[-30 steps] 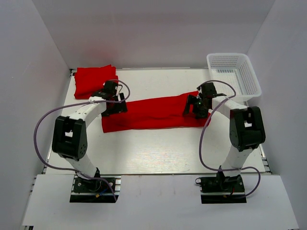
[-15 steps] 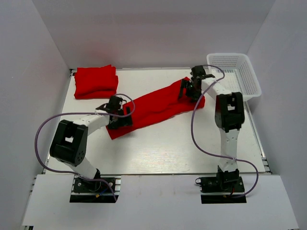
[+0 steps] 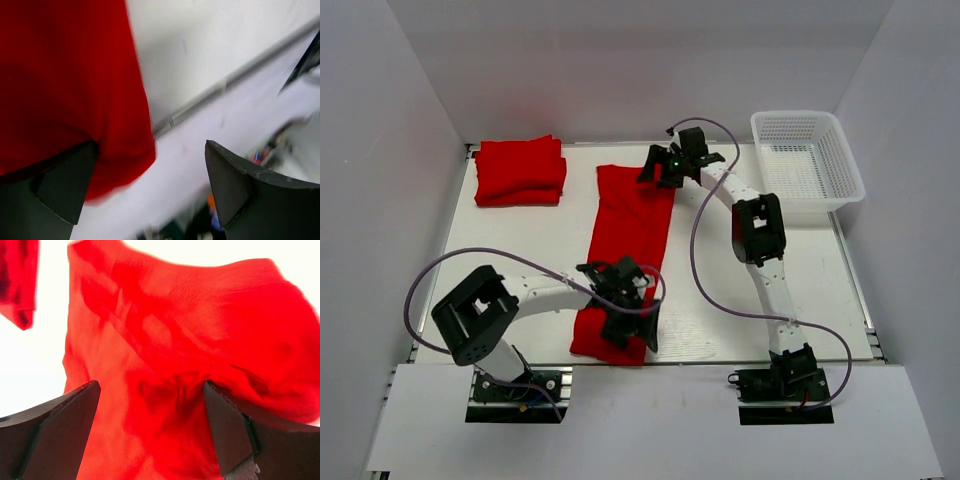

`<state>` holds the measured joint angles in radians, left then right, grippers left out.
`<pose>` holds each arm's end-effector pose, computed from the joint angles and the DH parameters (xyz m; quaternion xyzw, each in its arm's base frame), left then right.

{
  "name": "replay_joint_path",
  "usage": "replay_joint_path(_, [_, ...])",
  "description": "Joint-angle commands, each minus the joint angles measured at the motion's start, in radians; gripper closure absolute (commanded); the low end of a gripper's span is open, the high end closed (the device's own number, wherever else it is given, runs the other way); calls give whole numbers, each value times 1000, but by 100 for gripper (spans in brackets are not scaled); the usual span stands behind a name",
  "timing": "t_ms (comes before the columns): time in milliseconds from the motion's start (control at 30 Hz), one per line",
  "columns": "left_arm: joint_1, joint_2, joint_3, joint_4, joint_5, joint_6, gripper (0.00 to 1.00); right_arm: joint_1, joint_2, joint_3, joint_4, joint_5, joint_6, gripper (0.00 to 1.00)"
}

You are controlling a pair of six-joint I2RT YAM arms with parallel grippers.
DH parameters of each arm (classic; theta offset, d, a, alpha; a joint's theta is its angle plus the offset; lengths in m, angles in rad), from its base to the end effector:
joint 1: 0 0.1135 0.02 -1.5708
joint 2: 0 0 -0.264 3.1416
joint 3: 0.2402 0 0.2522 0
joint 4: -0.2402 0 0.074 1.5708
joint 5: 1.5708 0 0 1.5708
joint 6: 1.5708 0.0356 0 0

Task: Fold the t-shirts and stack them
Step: Rotate the tshirt 90 degrees

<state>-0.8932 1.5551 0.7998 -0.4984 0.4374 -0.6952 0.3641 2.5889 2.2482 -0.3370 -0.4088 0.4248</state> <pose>0.1566 -0.2186 0.1523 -0.1294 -0.9558 0.2601 0.0448 0.5357 0.2193 0.1599 -0.0608 0.8854 0.3315 0.3200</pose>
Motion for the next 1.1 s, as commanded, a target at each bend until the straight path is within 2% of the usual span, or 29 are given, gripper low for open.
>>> replay_joint_path(0, [-133,37,1,-183,48,-99,0,18,54,-16,193,-53,9,10])
replay_joint_path(33, [-156,54,22,-183,47,-108,0,9,56,-12,266,-67,-1,10])
replay_joint_path(67, [-196,68,65,-183,38,-109,0,9,60,-4,277,-59,0,10])
replay_joint_path(200, [-243,160,199,-290,-41,-64,0,-7,62,27,263,2,-64,10])
replay_joint_path(333, [-243,226,383,-419,-179,5,0,-8,37,25,230,2,-158,10])
replay_joint_path(467, [-220,240,586,-450,-281,78,0,-27,7,39,248,67,-149,10])
replay_joint_path(633, [-202,250,813,-570,-441,102,0,-66,-10,62,236,77,-175,10])
replay_joint_path(733, [-162,217,890,-653,-547,102,0,-73,-70,67,176,94,-221,10])
replay_joint_path(900, [-24,115,842,-735,-673,27,0,-64,-211,-18,57,232,-245,10])
replay_joint_path(1000, [88,16,753,-746,-752,-44,0,-50,-347,-146,-54,290,-222,10])
replay_joint_path(1033, [147,-44,727,-746,-767,-53,0,-41,-390,-258,-84,289,-213,10])
replay_joint_path(1067, [178,-73,702,-759,-790,-72,0,-28,-442,-300,-89,285,-199,10])
